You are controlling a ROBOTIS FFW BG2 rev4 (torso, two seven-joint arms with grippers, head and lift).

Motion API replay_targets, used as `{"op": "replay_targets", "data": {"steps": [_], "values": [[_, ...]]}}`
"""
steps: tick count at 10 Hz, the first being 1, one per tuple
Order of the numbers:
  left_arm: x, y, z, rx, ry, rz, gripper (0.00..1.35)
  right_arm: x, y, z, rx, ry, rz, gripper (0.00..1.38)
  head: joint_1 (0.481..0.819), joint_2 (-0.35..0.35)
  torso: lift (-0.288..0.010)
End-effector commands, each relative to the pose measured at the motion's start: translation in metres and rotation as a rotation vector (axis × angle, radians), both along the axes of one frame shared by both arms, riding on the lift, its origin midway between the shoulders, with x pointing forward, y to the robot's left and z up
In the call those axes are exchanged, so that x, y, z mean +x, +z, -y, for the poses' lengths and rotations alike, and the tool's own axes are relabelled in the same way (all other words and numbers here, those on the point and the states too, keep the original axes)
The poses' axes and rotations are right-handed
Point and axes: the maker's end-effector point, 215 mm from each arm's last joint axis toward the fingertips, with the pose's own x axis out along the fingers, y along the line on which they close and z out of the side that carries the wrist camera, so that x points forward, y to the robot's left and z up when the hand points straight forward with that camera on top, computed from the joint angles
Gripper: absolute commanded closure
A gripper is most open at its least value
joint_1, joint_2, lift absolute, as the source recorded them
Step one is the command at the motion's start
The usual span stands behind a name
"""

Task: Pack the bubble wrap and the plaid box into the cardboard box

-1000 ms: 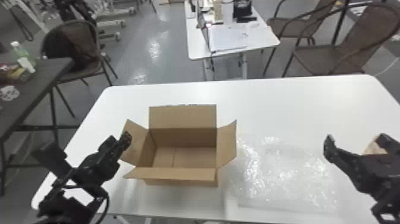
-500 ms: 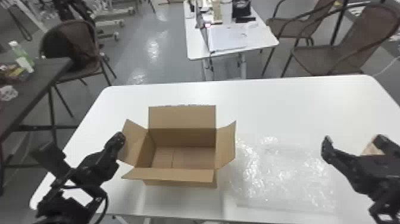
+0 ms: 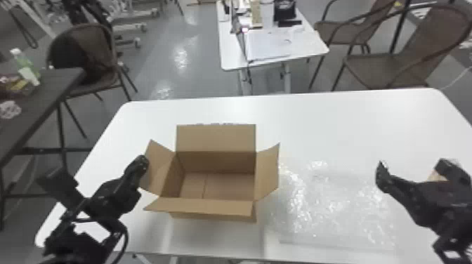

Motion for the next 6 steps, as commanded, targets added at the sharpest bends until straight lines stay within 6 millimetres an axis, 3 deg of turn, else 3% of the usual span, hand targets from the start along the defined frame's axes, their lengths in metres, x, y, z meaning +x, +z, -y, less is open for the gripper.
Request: {"op": "replay_targets", "data": {"steps": [1,4,6], "values": [[-0.001,0.000,0.000,-0.003,0.002,0.001,1.16,0.005,-0.007,-0.006,0.005,0.009,-0.092,0.09,0.695,0.192,-0.119],[0.000,-0.002,0.001,-0.003,0.001,-0.001,1.16,0.018,-0.014,-0.013,-0.031,0.039,-0.301,0.09,0.695,0.201,-0.119],[0.003,-0.002,0.005,-0.003,-0.006,-0.001,1.16,0.020,-0.032,-0.017,0.017,0.022,-0.444,0.09,0.695,0.199,-0.119]]}}
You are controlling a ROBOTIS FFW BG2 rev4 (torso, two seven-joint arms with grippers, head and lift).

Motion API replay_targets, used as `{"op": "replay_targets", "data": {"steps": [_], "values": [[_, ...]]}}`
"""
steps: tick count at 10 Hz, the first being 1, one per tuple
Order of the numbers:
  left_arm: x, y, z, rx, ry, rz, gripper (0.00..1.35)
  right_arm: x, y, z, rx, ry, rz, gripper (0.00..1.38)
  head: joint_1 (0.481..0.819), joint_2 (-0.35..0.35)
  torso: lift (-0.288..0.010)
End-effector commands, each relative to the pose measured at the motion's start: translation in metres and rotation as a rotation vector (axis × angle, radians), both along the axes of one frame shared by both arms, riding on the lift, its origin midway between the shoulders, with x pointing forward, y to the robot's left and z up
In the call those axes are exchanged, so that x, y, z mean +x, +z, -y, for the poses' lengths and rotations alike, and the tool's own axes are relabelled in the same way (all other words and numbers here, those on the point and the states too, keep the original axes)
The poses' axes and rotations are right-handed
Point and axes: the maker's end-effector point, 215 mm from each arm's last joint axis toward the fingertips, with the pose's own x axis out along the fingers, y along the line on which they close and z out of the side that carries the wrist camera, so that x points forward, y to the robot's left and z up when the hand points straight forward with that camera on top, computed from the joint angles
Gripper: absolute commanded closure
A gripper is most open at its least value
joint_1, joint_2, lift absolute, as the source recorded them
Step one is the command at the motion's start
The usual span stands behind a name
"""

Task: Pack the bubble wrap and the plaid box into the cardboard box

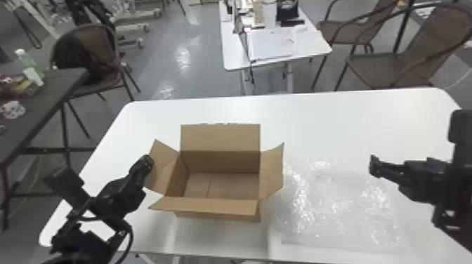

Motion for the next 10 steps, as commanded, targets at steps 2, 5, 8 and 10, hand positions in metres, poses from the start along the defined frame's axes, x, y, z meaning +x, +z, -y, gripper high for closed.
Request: {"op": "replay_targets", "data": {"steps": [2,5,8,10], "values": [[0.003,-0.003,0.010,-0.007,-0.014,-0.004,1.16,-0.003,-0.011,-0.017,0.093,-0.014,-0.202,0.09,0.695,0.186,-0.119],[0.016,-0.004,0.028,-0.019,-0.042,0.001,1.16,-0.031,-0.013,-0.035,0.118,-0.030,-0.373,0.09,0.695,0.164,-0.119],[0.016,-0.005,0.032,-0.020,-0.048,-0.001,1.16,-0.033,-0.051,-0.039,0.120,-0.021,-0.513,0.09,0.695,0.198,-0.119],[0.017,-0.006,0.034,-0.028,-0.049,-0.002,1.16,-0.030,-0.082,-0.046,0.132,-0.033,-0.598,0.08,0.695,0.204,-0.119]]}}
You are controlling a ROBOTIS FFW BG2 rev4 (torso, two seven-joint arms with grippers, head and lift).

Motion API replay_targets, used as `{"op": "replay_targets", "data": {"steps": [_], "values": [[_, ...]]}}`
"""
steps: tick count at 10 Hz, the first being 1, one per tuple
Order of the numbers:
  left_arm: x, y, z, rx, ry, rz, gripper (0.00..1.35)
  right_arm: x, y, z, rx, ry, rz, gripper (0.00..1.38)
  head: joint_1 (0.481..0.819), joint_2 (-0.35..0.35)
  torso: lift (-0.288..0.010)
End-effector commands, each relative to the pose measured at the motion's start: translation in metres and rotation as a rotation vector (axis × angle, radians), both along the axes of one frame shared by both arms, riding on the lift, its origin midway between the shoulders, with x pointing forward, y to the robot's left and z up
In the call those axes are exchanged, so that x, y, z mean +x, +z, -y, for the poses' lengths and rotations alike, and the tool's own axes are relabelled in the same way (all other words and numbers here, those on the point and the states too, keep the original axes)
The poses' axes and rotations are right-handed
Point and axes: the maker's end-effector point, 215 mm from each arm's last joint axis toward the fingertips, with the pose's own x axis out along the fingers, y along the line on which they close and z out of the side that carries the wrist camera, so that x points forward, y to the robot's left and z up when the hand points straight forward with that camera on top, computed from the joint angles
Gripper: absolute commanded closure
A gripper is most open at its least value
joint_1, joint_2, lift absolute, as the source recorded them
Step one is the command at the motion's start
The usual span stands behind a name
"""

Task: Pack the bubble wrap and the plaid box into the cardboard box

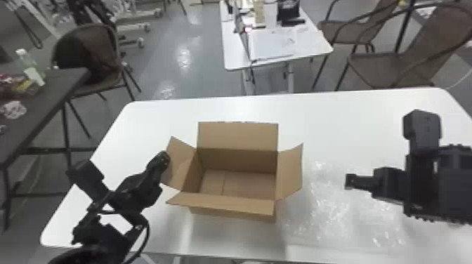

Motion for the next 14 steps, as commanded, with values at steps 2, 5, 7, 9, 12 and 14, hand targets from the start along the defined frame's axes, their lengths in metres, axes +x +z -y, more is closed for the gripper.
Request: {"op": "replay_targets", "data": {"steps": [2,5,7,9,12,14], "values": [[0.000,-0.003,0.003,-0.007,-0.002,-0.005,1.16,0.000,-0.041,0.000,-0.008,0.005,-0.116,0.08,0.695,0.207,-0.119],[-0.001,-0.006,0.003,-0.007,-0.001,-0.010,1.16,0.021,-0.062,0.004,0.018,0.034,-0.106,0.09,0.695,0.208,-0.119],[0.000,-0.006,0.004,-0.007,-0.001,-0.009,1.16,0.019,-0.075,0.002,0.045,0.055,-0.140,0.15,0.695,0.204,-0.119],[-0.002,-0.009,0.003,-0.007,0.000,-0.016,1.16,0.019,-0.080,-0.010,0.114,0.042,-0.127,0.83,0.695,0.203,-0.119],[-0.006,-0.011,0.001,-0.008,0.011,-0.014,1.16,0.028,-0.058,-0.031,0.204,0.024,-0.034,1.20,0.695,0.227,-0.119],[-0.007,-0.012,0.000,-0.012,0.014,-0.015,1.16,0.031,-0.033,-0.044,0.278,0.029,0.005,1.26,0.695,0.238,-0.119]]}}
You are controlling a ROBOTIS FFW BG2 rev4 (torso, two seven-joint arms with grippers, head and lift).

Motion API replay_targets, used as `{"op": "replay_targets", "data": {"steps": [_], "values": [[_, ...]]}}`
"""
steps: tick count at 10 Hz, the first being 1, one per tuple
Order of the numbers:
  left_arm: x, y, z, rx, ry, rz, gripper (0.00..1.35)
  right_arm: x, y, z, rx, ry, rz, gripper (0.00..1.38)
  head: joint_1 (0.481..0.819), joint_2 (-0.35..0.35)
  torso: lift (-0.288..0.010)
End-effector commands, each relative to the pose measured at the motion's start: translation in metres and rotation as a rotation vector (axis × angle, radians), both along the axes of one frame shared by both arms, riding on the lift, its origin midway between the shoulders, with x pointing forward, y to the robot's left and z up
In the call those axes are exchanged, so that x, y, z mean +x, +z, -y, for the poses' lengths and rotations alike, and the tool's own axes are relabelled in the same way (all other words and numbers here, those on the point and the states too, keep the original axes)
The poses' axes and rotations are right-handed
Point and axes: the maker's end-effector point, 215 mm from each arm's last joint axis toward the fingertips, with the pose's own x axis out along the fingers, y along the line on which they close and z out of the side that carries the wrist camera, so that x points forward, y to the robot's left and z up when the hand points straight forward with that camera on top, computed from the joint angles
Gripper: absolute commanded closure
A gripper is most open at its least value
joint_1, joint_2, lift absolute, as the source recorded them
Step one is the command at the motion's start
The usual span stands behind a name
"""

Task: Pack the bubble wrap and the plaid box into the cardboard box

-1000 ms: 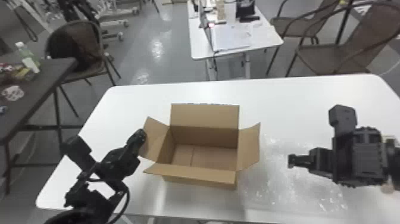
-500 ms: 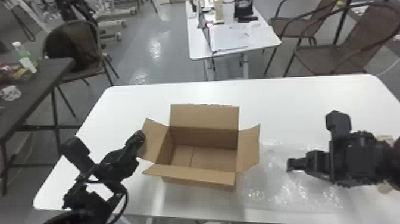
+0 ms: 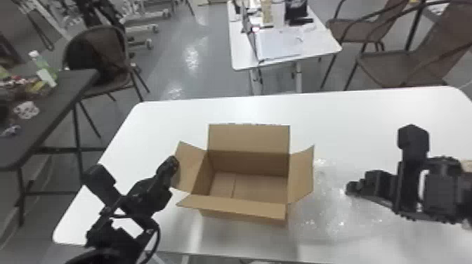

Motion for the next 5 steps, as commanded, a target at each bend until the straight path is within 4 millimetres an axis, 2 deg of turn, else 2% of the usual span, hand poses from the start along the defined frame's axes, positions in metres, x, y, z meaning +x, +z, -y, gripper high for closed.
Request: {"op": "replay_targets", "data": {"steps": [1,3,5], "values": [[-0.001,-0.002,0.000,-0.004,0.001,-0.002,1.16,0.003,0.020,-0.006,0.037,-0.004,0.039,1.28,0.695,0.245,-0.119],[-0.002,-0.002,0.001,-0.007,0.001,-0.002,1.16,0.003,0.057,-0.014,0.097,-0.006,0.085,1.28,0.695,0.254,-0.119],[-0.002,-0.002,0.001,-0.008,0.001,-0.002,1.16,0.002,0.101,-0.002,0.099,-0.019,0.143,1.28,0.695,0.255,-0.119]]}}
